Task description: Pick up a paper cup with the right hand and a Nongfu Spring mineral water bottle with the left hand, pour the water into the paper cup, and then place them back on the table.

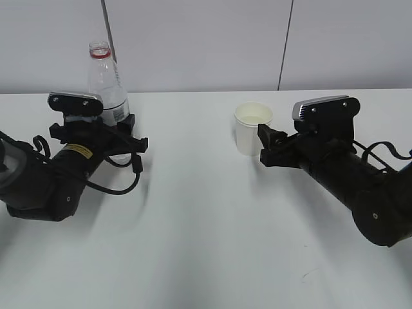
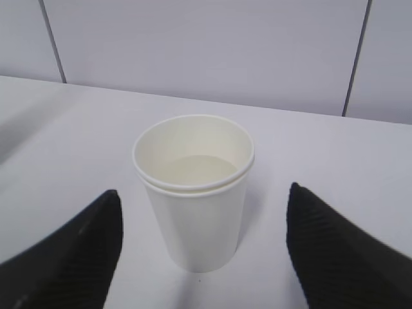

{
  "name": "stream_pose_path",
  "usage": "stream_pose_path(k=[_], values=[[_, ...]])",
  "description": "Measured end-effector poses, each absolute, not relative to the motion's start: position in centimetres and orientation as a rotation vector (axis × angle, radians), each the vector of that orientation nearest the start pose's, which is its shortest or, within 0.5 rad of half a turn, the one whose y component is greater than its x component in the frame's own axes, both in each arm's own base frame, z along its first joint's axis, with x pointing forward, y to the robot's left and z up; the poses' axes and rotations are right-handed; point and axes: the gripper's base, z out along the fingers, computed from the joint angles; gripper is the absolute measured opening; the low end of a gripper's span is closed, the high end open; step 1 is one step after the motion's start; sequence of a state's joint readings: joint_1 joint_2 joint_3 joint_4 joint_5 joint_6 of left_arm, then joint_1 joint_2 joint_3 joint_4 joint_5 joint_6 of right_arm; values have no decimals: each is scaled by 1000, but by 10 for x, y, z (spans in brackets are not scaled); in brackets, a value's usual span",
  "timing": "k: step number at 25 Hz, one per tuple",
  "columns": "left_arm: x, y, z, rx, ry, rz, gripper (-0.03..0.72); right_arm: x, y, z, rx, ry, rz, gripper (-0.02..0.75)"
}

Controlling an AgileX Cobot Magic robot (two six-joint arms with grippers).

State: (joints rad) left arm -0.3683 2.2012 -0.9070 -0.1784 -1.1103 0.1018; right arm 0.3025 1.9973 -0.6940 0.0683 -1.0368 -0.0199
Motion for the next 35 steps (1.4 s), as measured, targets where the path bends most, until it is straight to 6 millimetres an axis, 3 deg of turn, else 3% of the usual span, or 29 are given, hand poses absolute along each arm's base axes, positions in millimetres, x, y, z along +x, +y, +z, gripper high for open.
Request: stream_pose_path(k=[24,31,35], values=[[375,-129,93,209,1693,-129,389,335,99,120,-191,1744,195,592],[375,-129,95,203,1669,-128,524,335,99,121,-191,1742,195,592],[376,-129,99,199,1660,-128,545,334,99,124,-194,1736,197,592]])
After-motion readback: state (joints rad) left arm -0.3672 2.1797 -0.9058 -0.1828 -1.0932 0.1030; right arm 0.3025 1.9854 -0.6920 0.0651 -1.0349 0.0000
